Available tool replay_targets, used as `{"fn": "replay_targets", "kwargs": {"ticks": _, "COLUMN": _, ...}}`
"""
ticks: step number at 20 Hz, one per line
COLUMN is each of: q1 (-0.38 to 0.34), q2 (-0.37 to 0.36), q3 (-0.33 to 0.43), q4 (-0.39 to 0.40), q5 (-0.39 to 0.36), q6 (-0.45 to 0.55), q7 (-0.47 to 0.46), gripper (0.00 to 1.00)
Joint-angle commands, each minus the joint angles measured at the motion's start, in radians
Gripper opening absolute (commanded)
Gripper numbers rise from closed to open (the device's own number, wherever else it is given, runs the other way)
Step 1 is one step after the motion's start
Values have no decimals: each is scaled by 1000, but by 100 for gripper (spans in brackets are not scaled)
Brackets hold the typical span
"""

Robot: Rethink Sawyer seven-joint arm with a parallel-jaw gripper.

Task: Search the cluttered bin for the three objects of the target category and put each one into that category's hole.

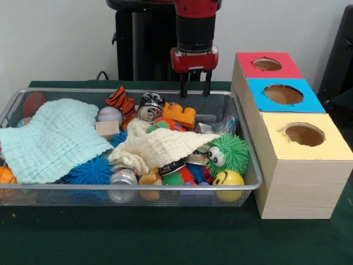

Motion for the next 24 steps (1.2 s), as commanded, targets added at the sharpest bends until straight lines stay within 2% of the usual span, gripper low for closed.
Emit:
{"fn": "replay_targets", "kwargs": {"ticks": 1, "q1": -55, "q2": 86, "q3": 13, "q4": -21, "q5": 8, "q6": 63, "q7": 133, "gripper": 100}}
{"fn": "replay_targets", "kwargs": {"ticks": 8, "q1": -193, "q2": -51, "q3": 68, "q4": -5, "q5": -21, "q6": 242, "q7": 4, "gripper": 100}}
{"fn": "replay_targets", "kwargs": {"ticks": 15, "q1": -281, "q2": -116, "q3": 126, "q4": -29, "q5": -41, "q6": 370, "q7": -74, "gripper": 100}}
{"fn": "replay_targets", "kwargs": {"ticks": 18, "q1": -318, "q2": -156, "q3": 166, "q4": -48, "q5": -32, "q6": 462, "q7": -119, "gripper": 100}}
{"fn": "replay_targets", "kwargs": {"ticks": 21, "q1": -342, "q2": -169, "q3": 193, "q4": -81, "q5": -35, "q6": 527, "q7": -145, "gripper": 100}}
{"fn": "replay_targets", "kwargs": {"ticks": 24, "q1": -351, "q2": -148, "q3": 212, "q4": -112, "q5": -60, "q6": 524, "q7": -140, "gripper": 100}}
